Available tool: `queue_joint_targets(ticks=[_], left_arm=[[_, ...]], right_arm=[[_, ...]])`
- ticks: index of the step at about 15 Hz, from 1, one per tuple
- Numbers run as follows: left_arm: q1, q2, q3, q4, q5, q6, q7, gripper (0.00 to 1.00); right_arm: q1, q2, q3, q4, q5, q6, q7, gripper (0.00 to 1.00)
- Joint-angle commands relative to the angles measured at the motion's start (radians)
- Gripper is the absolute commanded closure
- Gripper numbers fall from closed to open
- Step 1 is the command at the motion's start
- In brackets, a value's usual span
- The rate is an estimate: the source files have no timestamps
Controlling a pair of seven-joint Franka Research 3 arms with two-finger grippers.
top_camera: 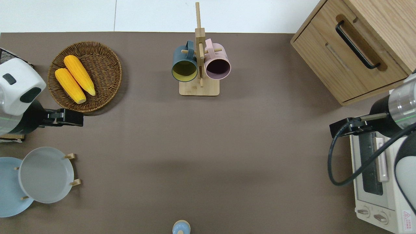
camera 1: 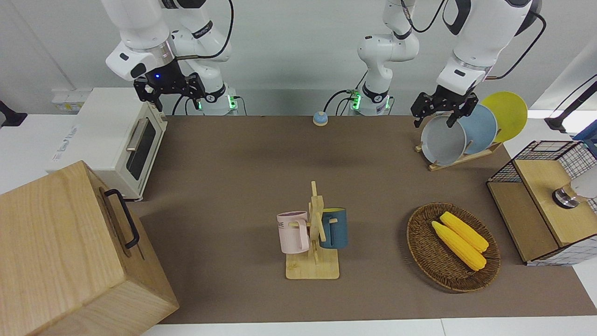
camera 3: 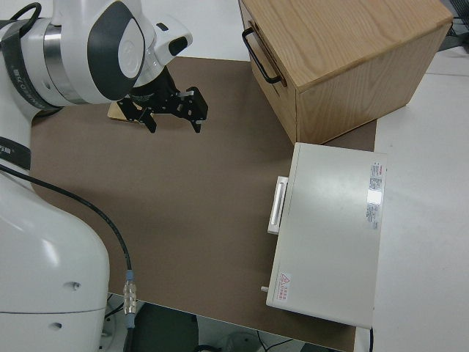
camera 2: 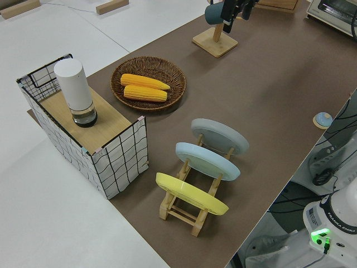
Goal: Pick gray plate from low plate rack and place it on table with left arm
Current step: 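Move the left gripper down toward the gray plate in the low rack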
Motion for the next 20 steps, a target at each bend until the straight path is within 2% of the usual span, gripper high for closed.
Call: queue_joint_targets(ticks=[1, 11, 15, 20], left_arm=[[-0.007, 0.011, 0.005, 0.014, 0.013, -0.006, 0.005, 0.00], [0.002, 0.008, 0.005, 0.008, 0.015, -0.008, 0.006, 0.00], [0.005, 0.001, 0.006, -0.003, 0.015, -0.052, -0.007, 0.00], [0.005, -0.105, 0.013, -0.153, 0.015, -0.023, -0.007, 0.00]], right_arm=[[-0.023, -0.002, 0.021, 0.007, -0.006, -0.012, 0.012, 0.017], [-0.023, -0.002, 0.020, 0.007, -0.006, -0.011, 0.012, 0.017], [-0.023, -0.002, 0.021, 0.006, -0.006, -0.011, 0.012, 0.017], [-0.023, -0.002, 0.021, 0.007, -0.006, -0.012, 0.012, 0.017]])
